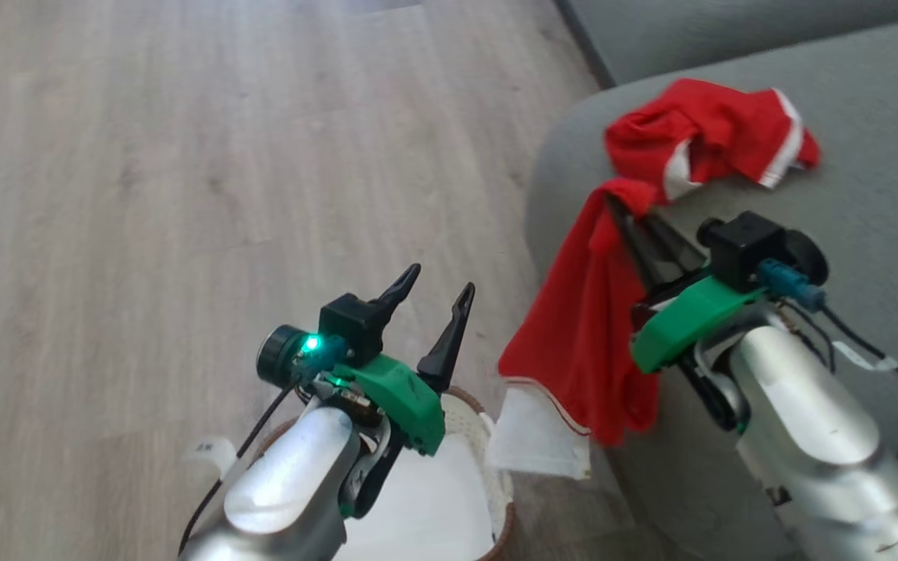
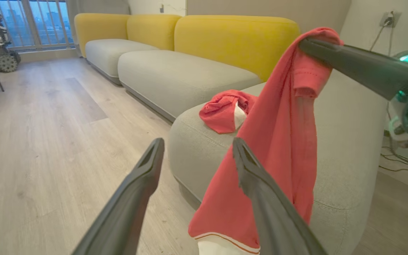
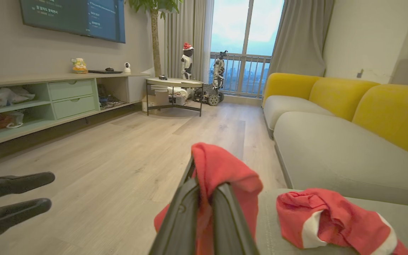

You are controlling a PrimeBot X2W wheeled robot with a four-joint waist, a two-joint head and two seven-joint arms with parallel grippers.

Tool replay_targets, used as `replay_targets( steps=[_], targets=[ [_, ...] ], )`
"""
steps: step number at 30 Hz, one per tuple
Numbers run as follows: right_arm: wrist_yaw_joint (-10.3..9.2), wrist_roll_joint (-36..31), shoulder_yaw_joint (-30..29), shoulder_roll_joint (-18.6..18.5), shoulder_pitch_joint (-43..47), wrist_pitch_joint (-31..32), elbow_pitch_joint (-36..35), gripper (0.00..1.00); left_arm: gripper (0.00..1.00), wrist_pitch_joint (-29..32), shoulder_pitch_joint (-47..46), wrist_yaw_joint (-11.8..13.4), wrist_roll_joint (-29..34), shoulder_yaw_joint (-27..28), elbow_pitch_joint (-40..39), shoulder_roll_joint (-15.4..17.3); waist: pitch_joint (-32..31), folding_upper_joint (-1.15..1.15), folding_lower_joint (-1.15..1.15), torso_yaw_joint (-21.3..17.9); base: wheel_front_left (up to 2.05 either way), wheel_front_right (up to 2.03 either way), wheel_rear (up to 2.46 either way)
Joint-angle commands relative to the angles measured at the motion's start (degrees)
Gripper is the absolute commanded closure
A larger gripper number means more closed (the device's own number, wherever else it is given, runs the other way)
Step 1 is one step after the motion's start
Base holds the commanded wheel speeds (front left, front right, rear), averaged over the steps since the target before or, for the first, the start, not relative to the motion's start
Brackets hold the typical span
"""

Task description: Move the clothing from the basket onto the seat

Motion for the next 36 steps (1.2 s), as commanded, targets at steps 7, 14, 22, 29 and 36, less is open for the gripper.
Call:
replay_targets(
  steps=[7, 14, 22, 29, 36],
  targets=[
    [-0.02, -1.22, -1.65, -2.29, -2.63, -0.39, -4.49, 1.00, 0.00, -0.77, 0.13, -1.00, 2.85, 3.93, -4.17, -0.11, 0.55, 0.00, 0.00, -8.12, 0.00, 0.00, 0.00],
    [-0.02, -1.02, -1.44, -3.94, -4.52, 0.67, -6.65, 1.00, 0.00, -0.77, 1.16, -1.83, 4.63, 4.95, -5.23, -0.89, 1.48, 0.00, 0.00, -13.36, 0.00, 0.00, 0.00],
    [-0.02, 0.75, 0.17, -4.63, -7.99, 2.30, -6.77, 1.00, 0.00, -0.77, 0.57, -2.72, 5.94, 5.54, -4.28, -1.48, 3.35, 0.00, 0.00, -14.87, 0.00, 0.00, 0.00],
    [-0.02, 2.73, 1.55, -5.47, -15.63, 2.92, -3.16, 1.00, 0.00, -0.77, -0.24, -2.95, 6.40, 6.04, -3.71, -1.63, 4.74, 0.00, 0.00, -13.78, 0.00, 0.00, 0.00],
    [-0.02, 5.17, 0.89, -7.45, -29.96, 3.37, 3.99, 1.00, 0.00, -0.77, -1.20, -2.86, 7.56, 6.67, -4.53, -1.56, 8.24, 0.00, 0.00, -11.05, 0.00, 0.00, 0.00]
  ],
)
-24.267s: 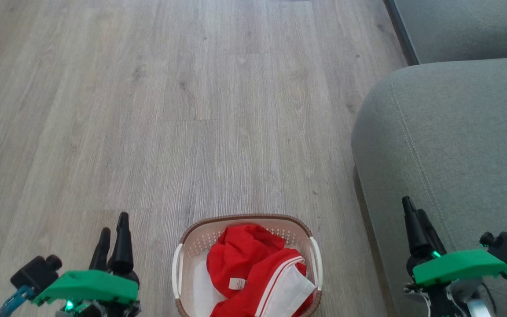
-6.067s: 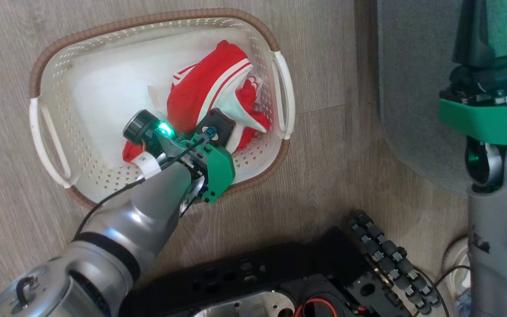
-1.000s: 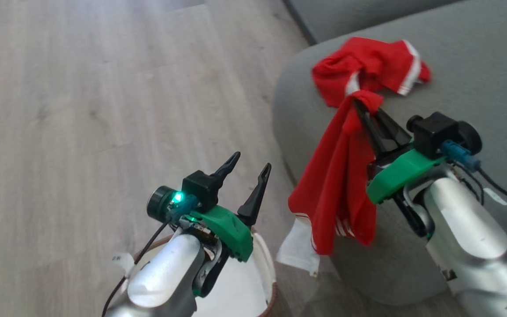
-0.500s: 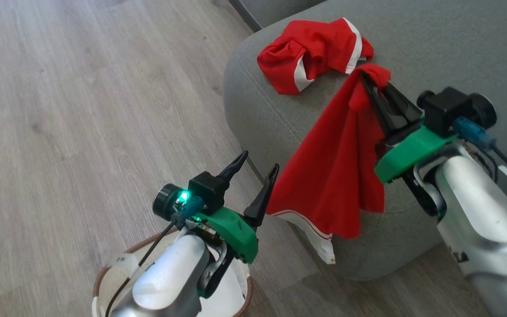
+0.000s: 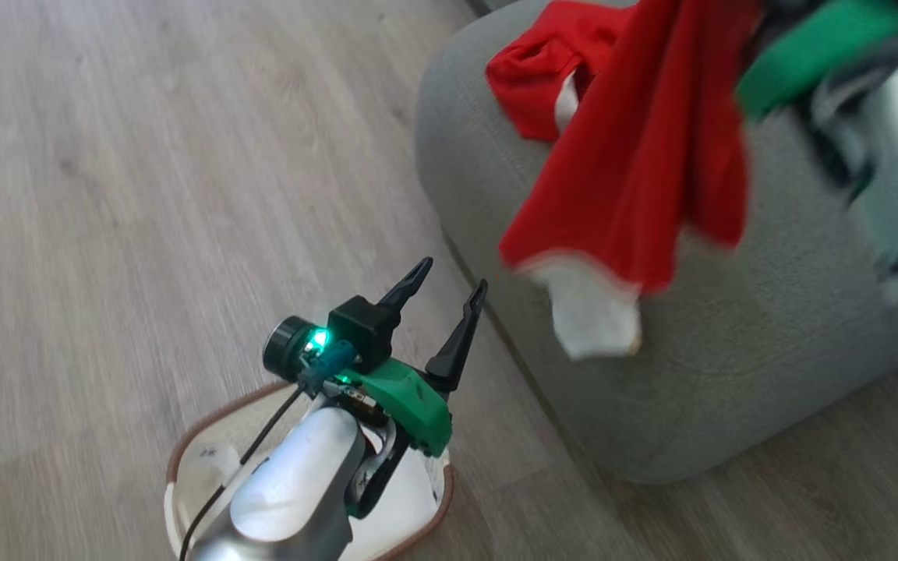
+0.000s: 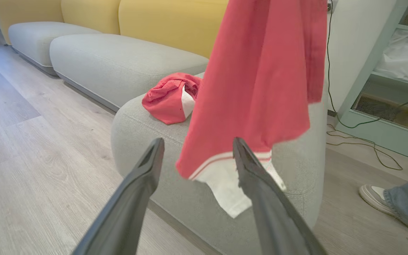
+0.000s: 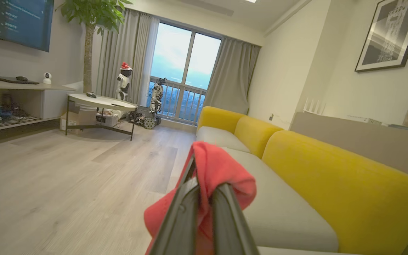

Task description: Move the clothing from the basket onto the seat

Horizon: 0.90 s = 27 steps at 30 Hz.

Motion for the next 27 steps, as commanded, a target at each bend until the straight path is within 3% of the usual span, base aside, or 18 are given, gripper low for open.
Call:
replay_targets(
  steps=[1, 7, 15, 21, 27],
  targets=[
    [-0.02, 0.82, -0.43, -0.90, -5.45, 0.26, -0.28, 1.00, 0.00, -0.72, -3.82, 0.03, 0.64, 2.18, -2.06, 0.40, 2.14, 0.00, 0.00, 1.76, 0.00, 0.00, 0.00],
    [-0.02, 4.64, -3.87, -4.83, -17.53, 2.16, 5.95, 1.00, 0.00, -0.56, -5.56, -0.14, 1.99, 1.45, -2.88, 1.35, 6.91, 0.00, 0.00, 4.69, 0.00, 0.00, 0.00],
    [-0.02, 3.55, -8.35, -11.57, -29.16, 2.76, 14.66, 1.00, 0.00, 0.98, -9.67, 0.04, 4.24, 0.48, -6.48, 2.89, 15.63, 0.00, 0.00, 9.47, 0.00, 0.00, 0.00],
    [-0.02, 2.68, -12.49, -12.87, -31.47, 1.22, 21.06, 1.00, 0.00, 2.25, -12.87, 0.27, 6.12, -0.39, -10.67, 3.69, 22.83, 0.00, 0.00, 12.76, 0.00, 0.00, 0.00],
    [-0.02, 2.67, -16.94, -11.00, -29.55, -1.85, 28.37, 1.00, 0.00, 3.83, -15.70, 0.64, 7.60, -0.86, -13.61, 4.44, 28.82, 0.00, 0.00, 14.35, 0.00, 0.00, 0.00]
  ],
)
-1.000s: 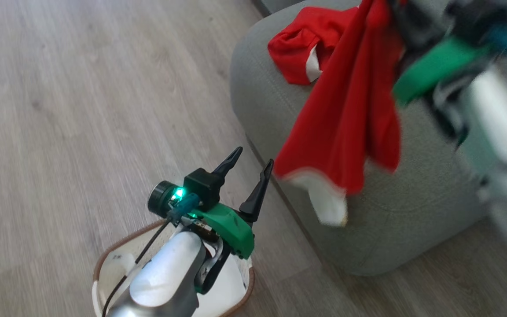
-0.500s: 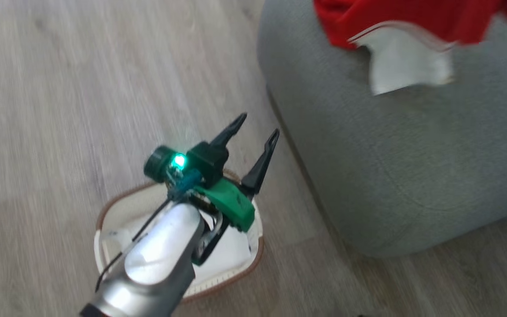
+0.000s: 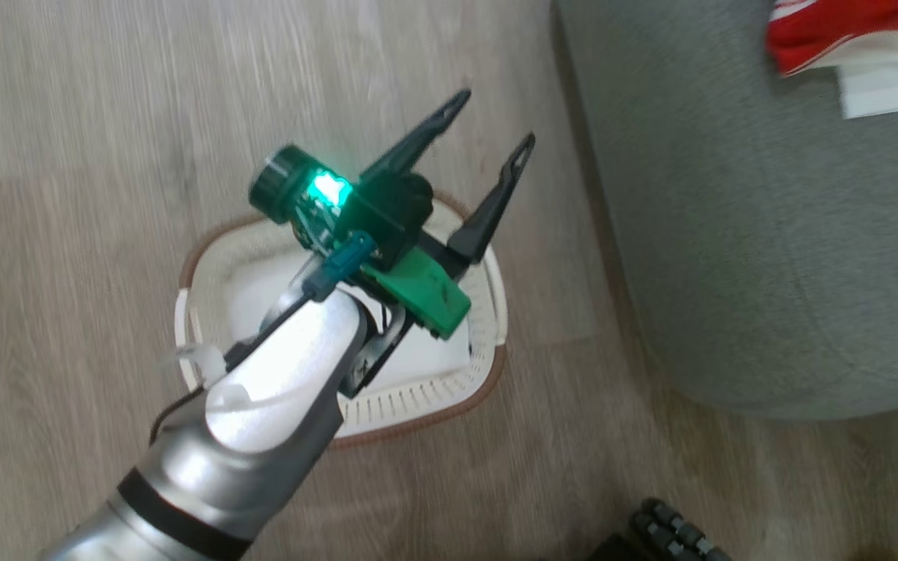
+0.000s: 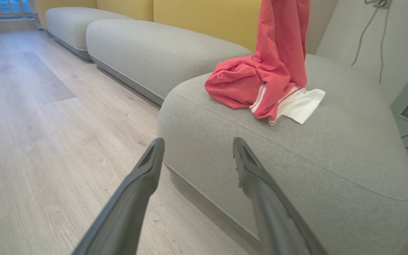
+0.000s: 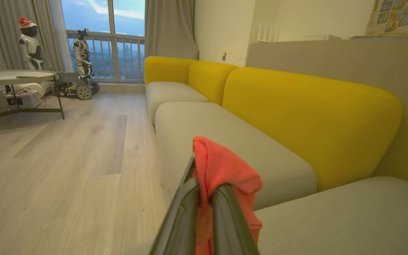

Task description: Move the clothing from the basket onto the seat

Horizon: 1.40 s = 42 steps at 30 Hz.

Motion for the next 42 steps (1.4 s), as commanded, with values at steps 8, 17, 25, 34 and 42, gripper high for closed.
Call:
replay_targets(
  steps=[8, 17, 25, 34, 42],
  targets=[
    [-0.02, -1.15, -2.53, 5.78, 4.67, -2.25, 6.21, 1.00, 0.00, 0.77, -3.08, 0.89, 1.13, 0.74, -3.20, 1.23, 7.46, 0.00, -0.02, 2.12, 0.00, 0.00, 0.00],
    [-0.02, -1.93, -3.34, 9.44, 9.24, -2.49, 10.12, 1.00, 0.00, 0.84, -2.84, 1.29, 0.94, 0.44, -2.96, 2.02, 8.09, 0.00, -0.02, 1.11, 0.00, 0.00, 0.00],
    [-0.02, -1.52, -2.23, 11.14, 12.12, -2.55, 8.49, 0.00, 0.00, 0.98, -2.05, 1.63, -0.11, 0.67, -2.20, 2.65, 5.83, 0.00, -0.02, -0.64, 0.00, 0.00, 0.00],
    [-0.02, -0.84, 1.25, 10.64, 20.12, -2.56, 1.05, 0.00, 0.00, -0.66, 0.07, 2.08, -2.44, 1.39, -1.03, 2.21, -0.42, 0.00, -0.02, -1.59, 0.00, 0.00, 0.00],
    [-0.02, -1.30, 5.03, 10.17, 26.48, -2.56, -8.96, 0.00, 0.00, -3.20, 4.16, 3.83, -5.75, 3.85, 0.61, 0.92, -9.07, 0.00, -0.02, 0.36, 0.00, 0.00, 0.00]
  ],
)
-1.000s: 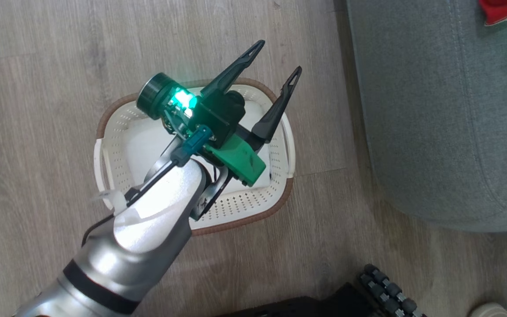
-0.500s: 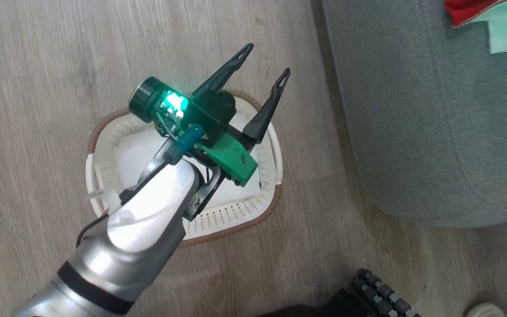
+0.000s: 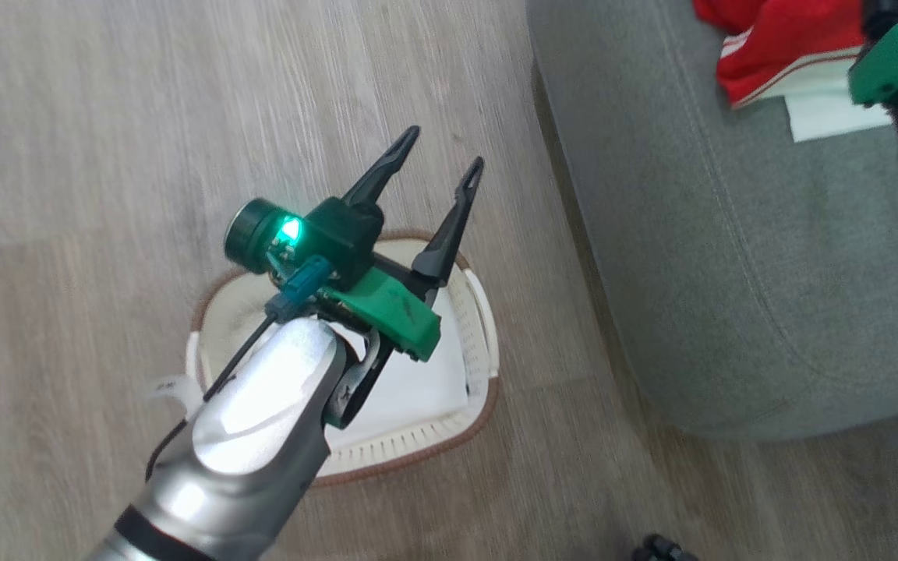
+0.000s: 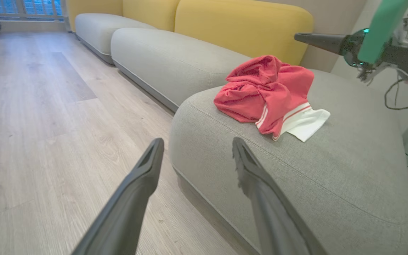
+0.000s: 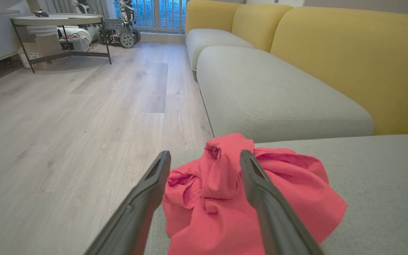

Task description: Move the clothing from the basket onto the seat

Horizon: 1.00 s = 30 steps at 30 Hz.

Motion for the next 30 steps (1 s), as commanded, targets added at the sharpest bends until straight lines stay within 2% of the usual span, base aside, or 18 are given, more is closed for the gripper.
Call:
replay_targets(
  steps=[1, 4, 8, 13, 22, 30],
  targets=[
    [-0.02, -0.57, 1.42, -0.31, 2.21, -0.52, -3.61, 0.00, 0.00, -0.86, 0.83, 0.80, -1.08, 2.81, -1.27, -0.04, -4.29, 0.00, 0.00, 1.70, 0.00, 0.00, 0.00],
    [-0.02, -1.07, 2.00, 0.45, 3.71, -0.52, -5.51, 0.00, 0.00, -1.14, 2.42, 1.35, -2.14, 3.75, -0.88, -0.20, -6.23, 0.00, 0.00, 2.52, 0.00, 0.00, 0.00],
    [-0.02, -2.32, 2.25, 1.85, 6.95, -0.52, -8.68, 0.00, 0.00, -1.55, 5.78, 3.30, -3.75, 6.29, -0.65, -0.12, -9.92, 0.00, 0.00, 4.62, 0.00, 0.00, 0.00],
    [-0.02, -3.09, 0.09, 3.80, 12.14, -0.52, -14.08, 0.00, 0.00, -1.80, 10.22, 5.44, -5.02, 9.94, -2.37, 0.90, -13.17, 0.00, 0.00, 7.30, 0.00, 0.00, 0.00],
    [-0.02, -8.98, -7.12, 9.47, 25.88, -0.52, -24.57, 0.00, 0.00, -1.86, 18.91, 9.14, -3.63, 14.01, -5.58, 5.06, -17.94, 0.00, 0.00, 10.87, 0.00, 0.00, 0.00],
    [-0.02, -14.65, -13.16, 15.40, 39.63, -0.52, -32.29, 0.00, 0.00, -1.87, 27.95, 11.35, -3.66, 17.29, -9.27, 7.22, -21.11, 0.00, 0.00, 11.93, 0.00, 0.00, 0.00]
  ],
)
